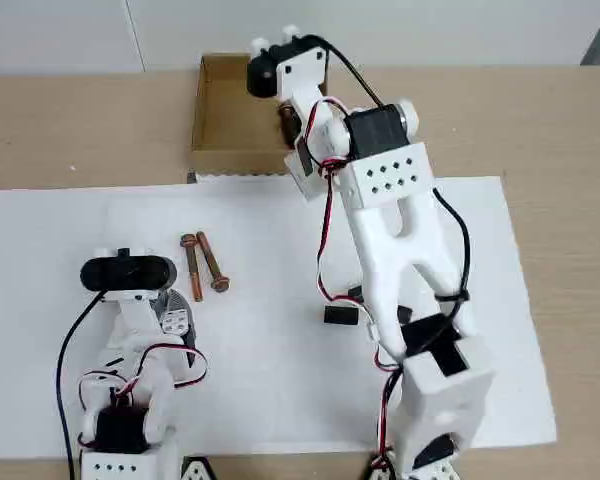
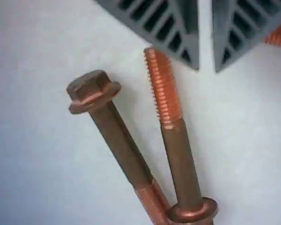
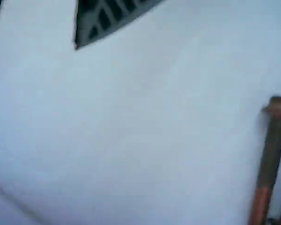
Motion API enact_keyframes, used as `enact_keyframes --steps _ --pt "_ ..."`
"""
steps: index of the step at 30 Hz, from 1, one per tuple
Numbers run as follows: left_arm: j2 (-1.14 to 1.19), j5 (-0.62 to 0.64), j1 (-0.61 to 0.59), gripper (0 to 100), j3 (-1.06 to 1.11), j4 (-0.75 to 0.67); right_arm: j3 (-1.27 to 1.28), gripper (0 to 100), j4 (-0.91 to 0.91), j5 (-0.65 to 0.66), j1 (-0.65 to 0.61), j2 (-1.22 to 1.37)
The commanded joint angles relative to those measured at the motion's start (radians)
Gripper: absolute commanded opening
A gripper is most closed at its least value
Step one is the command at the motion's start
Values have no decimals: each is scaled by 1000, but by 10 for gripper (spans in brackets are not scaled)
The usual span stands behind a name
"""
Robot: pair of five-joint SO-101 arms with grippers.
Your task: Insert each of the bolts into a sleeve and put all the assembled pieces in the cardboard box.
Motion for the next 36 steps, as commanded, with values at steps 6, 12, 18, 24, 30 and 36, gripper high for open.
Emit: enact_keyframes --steps 6,12,18,24,30,36 --pt "-6 -8 -5 6 -4 -3 121 101 38 -11 -10 -229" --pt "-6 -8 -5 6 -4 -3 506 101 28 -6 -10 -499" --pt "-6 -8 -5 6 -4 -3 821 104 27 5 -10 -639" --pt "-6 -8 -5 6 -4 -3 991 104 25 273 -10 -642" --pt "-6 -8 -5 6 -4 -3 1115 105 -44 465 -10 -642" --pt "-6 -8 -5 6 -4 -3 1183 105 -137 545 -76 -641"
